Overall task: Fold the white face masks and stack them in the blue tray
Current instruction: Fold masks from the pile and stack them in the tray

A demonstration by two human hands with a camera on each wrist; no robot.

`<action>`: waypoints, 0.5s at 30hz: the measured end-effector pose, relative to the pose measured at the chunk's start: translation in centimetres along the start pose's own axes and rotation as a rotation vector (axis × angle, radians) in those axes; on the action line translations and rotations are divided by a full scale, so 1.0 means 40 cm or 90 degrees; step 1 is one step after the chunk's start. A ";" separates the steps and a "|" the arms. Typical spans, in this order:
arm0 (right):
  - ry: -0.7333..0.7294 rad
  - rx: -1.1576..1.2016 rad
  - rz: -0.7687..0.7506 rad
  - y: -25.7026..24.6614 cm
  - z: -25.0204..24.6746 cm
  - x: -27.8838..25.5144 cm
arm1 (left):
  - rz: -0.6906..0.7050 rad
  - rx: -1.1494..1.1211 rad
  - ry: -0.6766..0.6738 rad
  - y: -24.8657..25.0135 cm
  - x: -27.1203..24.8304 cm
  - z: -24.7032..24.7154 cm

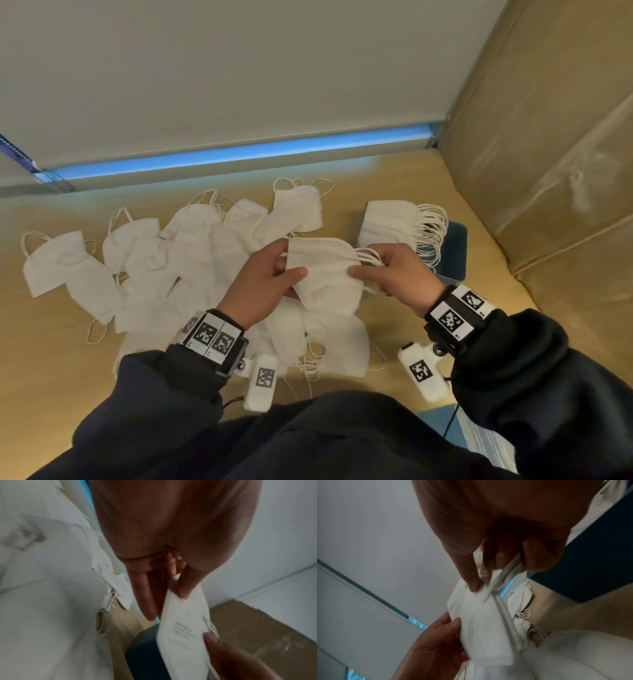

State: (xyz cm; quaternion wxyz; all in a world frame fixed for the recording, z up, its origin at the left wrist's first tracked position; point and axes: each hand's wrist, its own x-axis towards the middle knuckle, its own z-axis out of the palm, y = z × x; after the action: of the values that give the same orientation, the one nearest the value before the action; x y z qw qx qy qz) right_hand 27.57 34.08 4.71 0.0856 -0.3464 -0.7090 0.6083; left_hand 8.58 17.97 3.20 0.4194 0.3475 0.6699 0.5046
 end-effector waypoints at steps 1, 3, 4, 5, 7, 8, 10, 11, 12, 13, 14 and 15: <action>0.014 -0.018 -0.020 0.010 -0.019 -0.003 | 0.025 0.027 0.005 0.009 0.013 0.017; 0.050 -0.063 -0.056 0.027 -0.064 -0.006 | 0.087 0.098 0.021 0.036 0.046 0.046; 0.063 -0.075 -0.066 0.031 -0.086 -0.007 | 0.118 0.139 0.022 0.053 0.066 0.058; 0.071 -0.071 -0.067 0.031 -0.104 -0.008 | 0.148 0.178 0.018 0.073 0.087 0.070; 0.098 -0.050 -0.062 0.028 -0.143 -0.012 | 0.197 0.240 0.005 0.109 0.134 0.092; 0.128 -0.034 -0.051 0.028 -0.169 -0.013 | 0.222 0.269 0.007 0.125 0.158 0.100; 0.217 0.042 -0.020 0.041 -0.240 -0.017 | 0.268 0.322 0.031 0.148 0.205 0.103; 0.270 0.092 -0.004 0.049 -0.281 -0.021 | 0.281 0.332 0.047 0.153 0.228 0.101; 0.312 0.128 0.006 0.056 -0.315 -0.024 | 0.287 0.338 0.060 0.152 0.245 0.095; 0.339 0.144 0.010 0.064 -0.345 -0.027 | 0.293 0.344 0.066 0.149 0.261 0.098; 0.346 0.146 0.010 0.067 -0.361 -0.030 | 0.298 0.354 0.060 0.142 0.276 0.109; 0.336 0.138 0.010 0.073 -0.364 -0.030 | 0.302 0.361 0.042 0.134 0.288 0.128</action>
State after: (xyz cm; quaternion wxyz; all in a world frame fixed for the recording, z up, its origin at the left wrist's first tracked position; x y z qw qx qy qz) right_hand 37.50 45.09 5.96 0.2992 -0.4869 -0.5906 0.5698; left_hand 8.79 31.51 5.26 0.1557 0.5790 0.6972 0.3930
